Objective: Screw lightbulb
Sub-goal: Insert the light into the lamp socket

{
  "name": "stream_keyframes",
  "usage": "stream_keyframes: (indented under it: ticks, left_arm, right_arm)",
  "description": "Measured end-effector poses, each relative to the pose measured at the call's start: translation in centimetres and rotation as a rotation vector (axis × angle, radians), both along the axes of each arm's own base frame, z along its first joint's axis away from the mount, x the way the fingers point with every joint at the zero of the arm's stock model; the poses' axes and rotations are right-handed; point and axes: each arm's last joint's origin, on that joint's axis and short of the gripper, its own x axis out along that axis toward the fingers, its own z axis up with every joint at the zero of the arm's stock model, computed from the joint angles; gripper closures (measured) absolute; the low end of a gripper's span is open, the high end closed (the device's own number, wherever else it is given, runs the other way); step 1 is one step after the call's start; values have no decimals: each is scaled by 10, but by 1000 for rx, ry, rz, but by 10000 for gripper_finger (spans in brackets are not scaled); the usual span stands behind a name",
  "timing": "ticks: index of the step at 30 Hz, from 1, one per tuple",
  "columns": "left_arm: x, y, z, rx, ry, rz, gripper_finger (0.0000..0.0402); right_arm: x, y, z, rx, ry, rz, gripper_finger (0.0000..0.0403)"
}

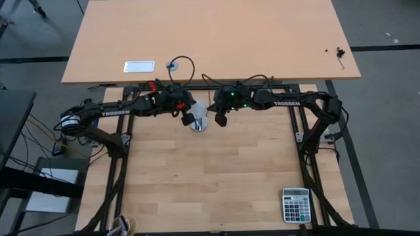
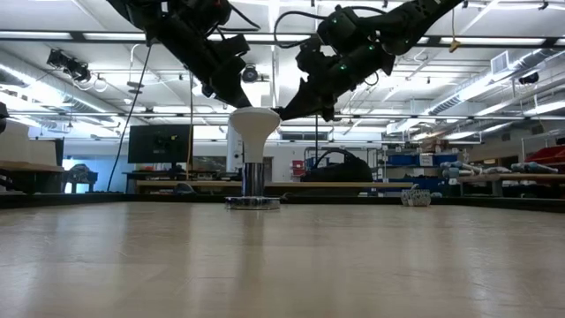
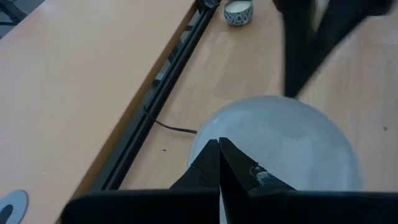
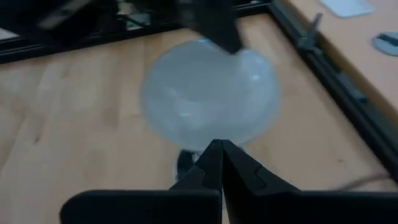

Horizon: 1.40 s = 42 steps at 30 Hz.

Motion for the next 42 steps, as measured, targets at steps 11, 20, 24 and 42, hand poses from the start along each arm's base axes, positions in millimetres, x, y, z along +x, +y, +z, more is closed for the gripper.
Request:
stream_keyframes:
  ticks: [11,20,24,42]
  left_arm:
    - [0,0,0,3,5,6,402]
    - [0,0,0,4,5,6,402]
    - [0,0,0,4,5,6,402]
    - [0,0,0,3,5,7,402]
  right_arm:
    - [-2,1,6,-32,-6,-40,393]
    - [-2,-6,9,-43,-43,-50,393]
    - [-1,-3,9,-43,-45,-36,393]
    - [3,-1,2,-27,-24,-16,393]
